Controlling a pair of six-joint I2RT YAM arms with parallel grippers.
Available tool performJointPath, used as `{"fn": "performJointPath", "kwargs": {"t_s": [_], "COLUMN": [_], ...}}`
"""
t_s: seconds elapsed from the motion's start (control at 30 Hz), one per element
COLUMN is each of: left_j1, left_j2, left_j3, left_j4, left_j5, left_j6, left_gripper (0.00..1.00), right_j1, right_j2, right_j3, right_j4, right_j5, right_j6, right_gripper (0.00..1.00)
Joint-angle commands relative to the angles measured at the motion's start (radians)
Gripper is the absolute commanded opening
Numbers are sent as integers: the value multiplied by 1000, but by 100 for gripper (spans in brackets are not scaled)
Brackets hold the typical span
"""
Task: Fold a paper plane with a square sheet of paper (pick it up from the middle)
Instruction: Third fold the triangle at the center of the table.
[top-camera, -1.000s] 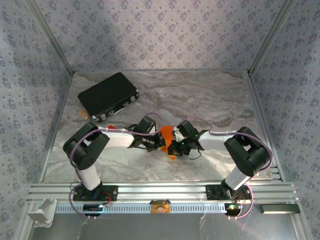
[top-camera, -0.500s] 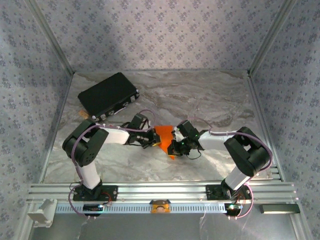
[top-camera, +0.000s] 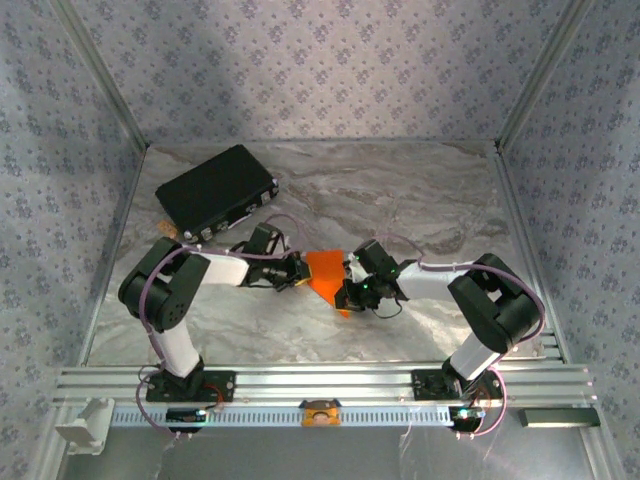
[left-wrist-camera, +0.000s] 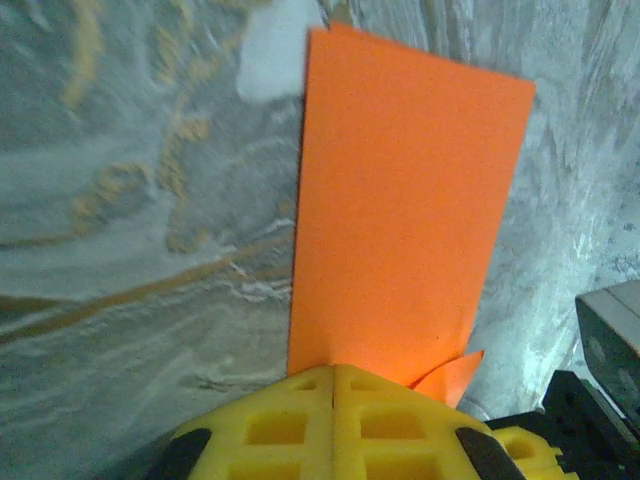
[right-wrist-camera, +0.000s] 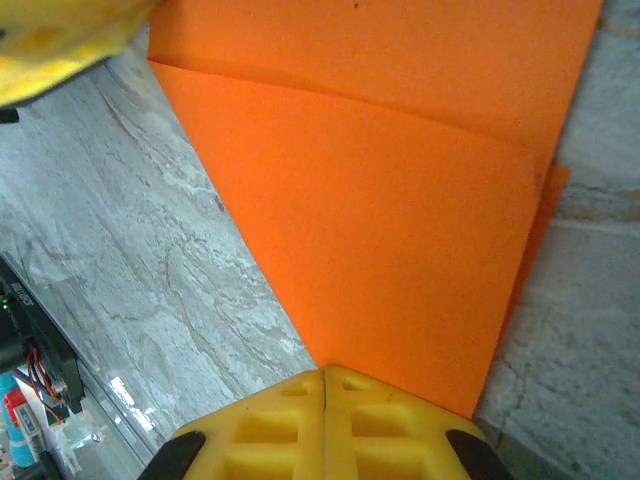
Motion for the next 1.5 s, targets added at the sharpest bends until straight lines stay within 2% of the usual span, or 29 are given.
{"fn": "performJointPath", "kwargs": {"t_s": [0.0, 0.13, 0.27, 0.5, 0.77, 0.9, 1.17, 1.3, 1.47], "left_j1": [11, 10, -34, -120, -115, -108, -106, -107, -97], "left_j2": [-67, -118, -139, -69, 9, 8, -5, -4, 11], "left_j3": [11, 11, 14, 25, 16, 11, 13, 21, 21], "left_j4": [-29, -67, -56, -11, -53, -82, -99, -108, -108], "left_j5": [-48, -75, -58, -24, -70, -85, -93, -90, -90], "left_j6": [16, 22, 13, 3, 16, 35, 43, 48, 51], "left_gripper": [1, 4, 4, 3, 0, 0, 0, 0, 0], "right_j1": [-6, -6, -7, -8, -6, 4, 40, 33, 11], "right_j2": [11, 14, 9, 8, -47, -53, 100, 125, 59], "right_j3": [-30, -28, -26, -17, 10, 63, 193, 169, 95], "right_j4": [-82, -83, -86, -96, -99, -93, -96, -100, -102], "right_j5": [41, 40, 46, 50, 54, 17, 25, 28, 17], "right_j6": [4, 3, 3, 0, -20, -34, -72, -75, -68], "right_gripper": [0, 0, 0, 0, 0, 0, 2, 2, 3]}}
